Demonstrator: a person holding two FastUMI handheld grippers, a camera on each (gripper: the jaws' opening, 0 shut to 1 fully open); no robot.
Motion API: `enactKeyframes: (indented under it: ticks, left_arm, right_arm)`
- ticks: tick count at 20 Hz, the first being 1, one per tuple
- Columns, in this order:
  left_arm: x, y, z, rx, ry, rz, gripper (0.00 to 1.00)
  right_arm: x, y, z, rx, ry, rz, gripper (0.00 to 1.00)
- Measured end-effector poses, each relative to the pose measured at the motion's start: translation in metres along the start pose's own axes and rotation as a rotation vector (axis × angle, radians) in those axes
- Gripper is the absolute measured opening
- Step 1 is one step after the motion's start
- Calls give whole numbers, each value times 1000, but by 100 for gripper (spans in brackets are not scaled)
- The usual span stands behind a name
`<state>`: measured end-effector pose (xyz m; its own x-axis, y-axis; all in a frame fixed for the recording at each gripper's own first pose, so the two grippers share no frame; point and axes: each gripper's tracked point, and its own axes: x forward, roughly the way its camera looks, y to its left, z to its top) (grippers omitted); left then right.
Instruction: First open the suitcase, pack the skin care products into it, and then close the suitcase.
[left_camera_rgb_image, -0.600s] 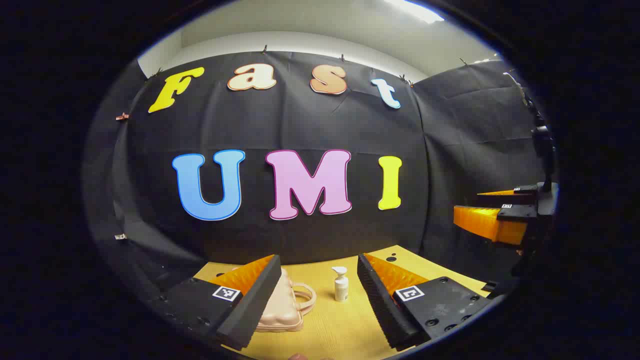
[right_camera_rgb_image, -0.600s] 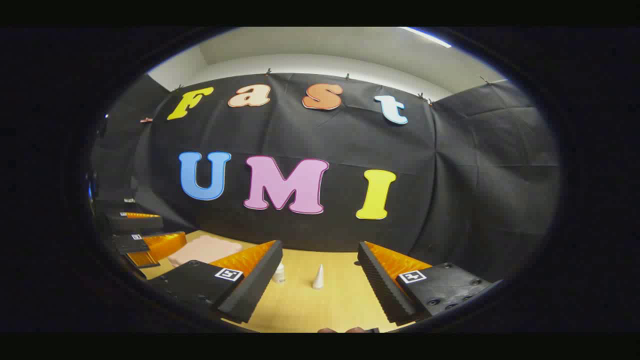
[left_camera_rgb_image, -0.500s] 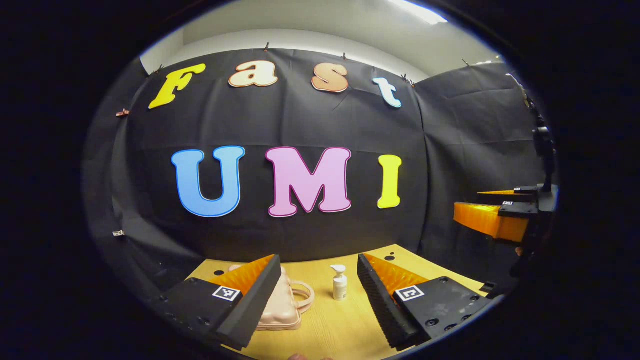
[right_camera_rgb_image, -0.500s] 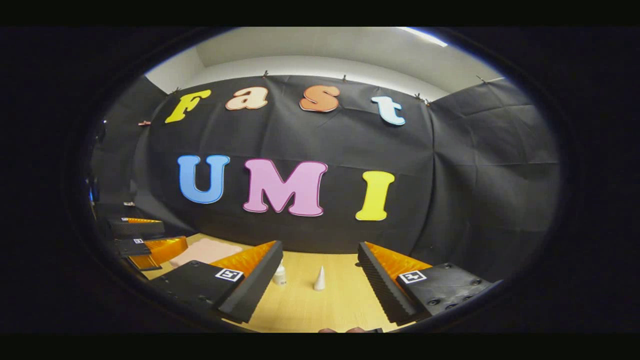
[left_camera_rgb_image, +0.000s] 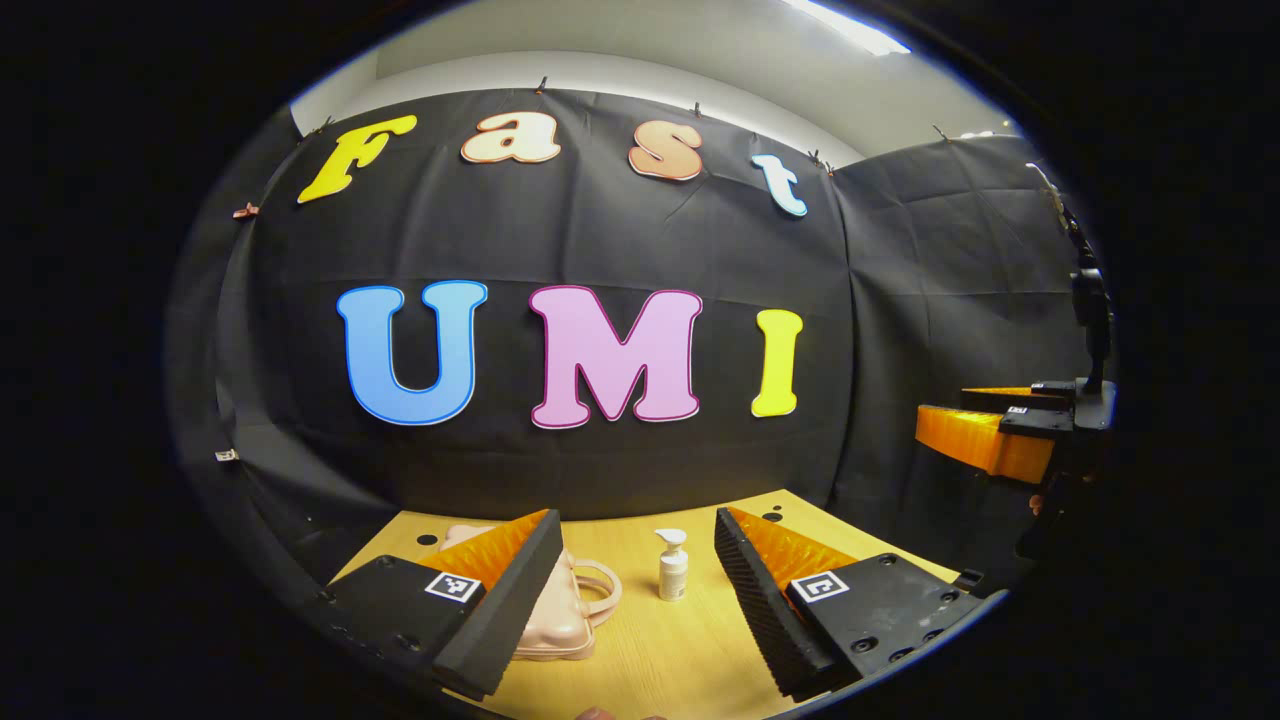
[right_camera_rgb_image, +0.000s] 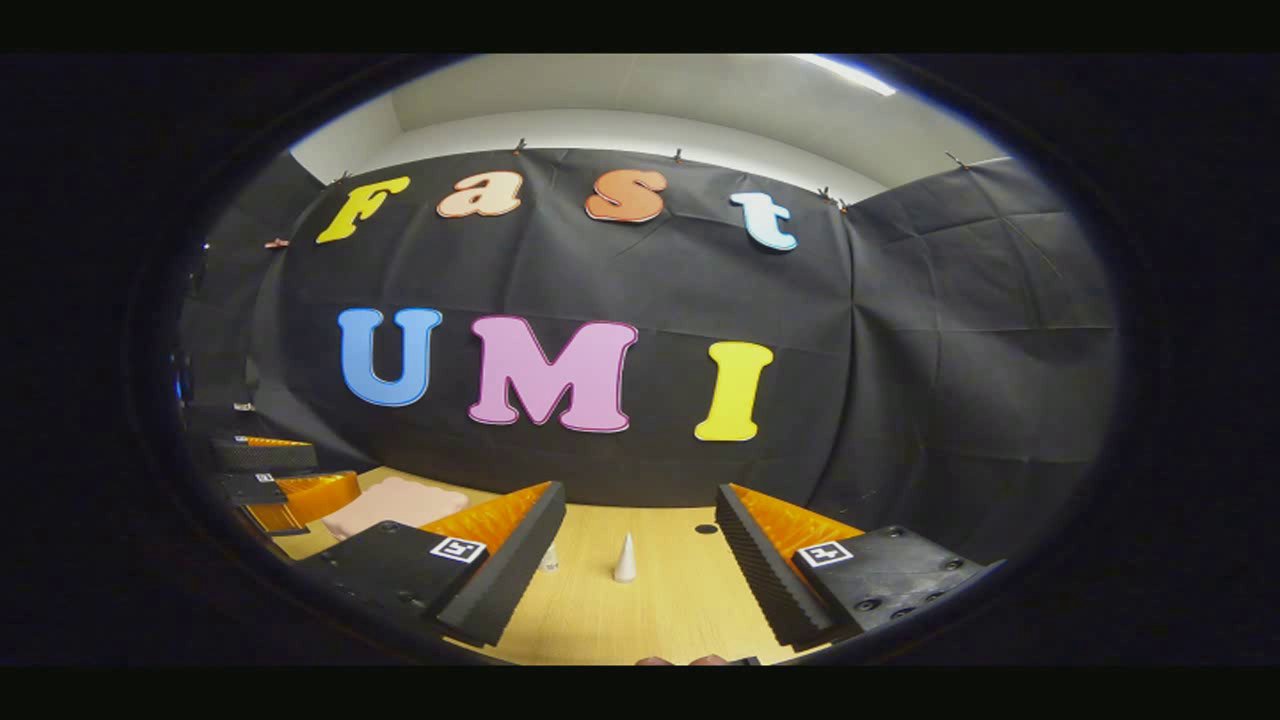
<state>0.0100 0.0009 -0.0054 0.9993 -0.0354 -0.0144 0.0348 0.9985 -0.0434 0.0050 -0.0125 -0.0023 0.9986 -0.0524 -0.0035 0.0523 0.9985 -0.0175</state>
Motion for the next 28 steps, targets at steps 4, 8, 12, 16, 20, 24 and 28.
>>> enactKeyframes:
  ticks: [4, 8, 12, 16, 20, 24, 28]
  left_arm:
    - [5, -1, -11, 27, 23, -8, 96]
    - [19, -6, -28, 5, 39, -55, 97]
    - [60, 1, -81, -40, 167, -53, 97]
    - [120, 7, -140, -30, 322, -1, 97]
    - [175, 14, -190, -33, 453, 74, 98]
    - [222, 33, -257, -79, 613, 187, 97]
    - [249, 44, -284, -3, 688, 239, 93]
  right_arm:
    - [0, 0, -2, -1, 9, -2, 96]
    - [-1, 2, -1, -20, 10, -1, 96]
    - [-3, 1, 4, -33, -9, 19, 96]
    - [10, -8, -11, -62, 9, 57, 96]
    - [41, -31, -31, -43, 42, 98, 96]
    - [88, -48, -60, -104, 72, 213, 97]
    - [118, -56, -90, -118, 126, 306, 98]
